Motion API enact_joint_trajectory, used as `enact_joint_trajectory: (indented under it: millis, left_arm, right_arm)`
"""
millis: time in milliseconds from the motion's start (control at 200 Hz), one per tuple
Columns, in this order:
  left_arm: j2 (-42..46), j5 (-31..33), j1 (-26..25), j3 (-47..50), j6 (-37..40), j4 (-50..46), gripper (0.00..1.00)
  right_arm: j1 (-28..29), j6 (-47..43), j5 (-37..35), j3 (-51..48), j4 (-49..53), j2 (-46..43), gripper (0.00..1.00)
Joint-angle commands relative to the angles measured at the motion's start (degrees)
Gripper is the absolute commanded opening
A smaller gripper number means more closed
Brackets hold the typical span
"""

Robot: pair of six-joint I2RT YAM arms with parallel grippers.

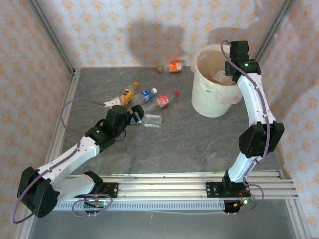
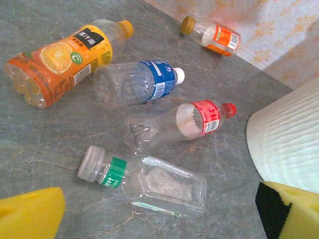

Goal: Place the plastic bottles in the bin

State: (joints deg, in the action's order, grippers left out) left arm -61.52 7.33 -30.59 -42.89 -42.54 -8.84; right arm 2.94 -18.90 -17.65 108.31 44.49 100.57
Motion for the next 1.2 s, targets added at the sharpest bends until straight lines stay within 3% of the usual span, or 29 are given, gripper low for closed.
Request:
enact_joint_trajectory:
  millis: [0,260,455,631,801,1196]
  left_arm:
    - [-0.16,2.34,0.53,-0.03,-0.76,-1.65,1.00]
    - [-0.81,1.87,0.53,-0.42,-1.18,-1.64,1.00]
    - [-0.77,2.25,0.53,-0.42,-1.22,-1.98,1.00]
    - [-1.32,1.91,0.53,-0.67,-1.40,-2.05,1.00]
    - [-1.60,2.49,0.53,-0.76,-1.28,-2.65,1.00]
    - [-3.95,1.87,0.52,-2.11,-1.23,-2.76,1.00]
  right_arm:
    - [-0.22,1.02,-4.24,0.61,-0.72,-1.29,0.76]
    - [-0.22,1.40,-4.95,0.78,-1.55,-4.15,0.79]
    - [-0.22,3.16,-1.00,-2.00,-3.13,-8.01,0.83]
    - [-0.77,3.25,-6.34,-2.51,-0.54,-7.71,0.85]
    - [-2.59,4.91,-1.07,-1.79,4.17,-8.11,0.85]
    - [-4.79,4.82,-0.28,-1.98,2.35,-0.41,0.86]
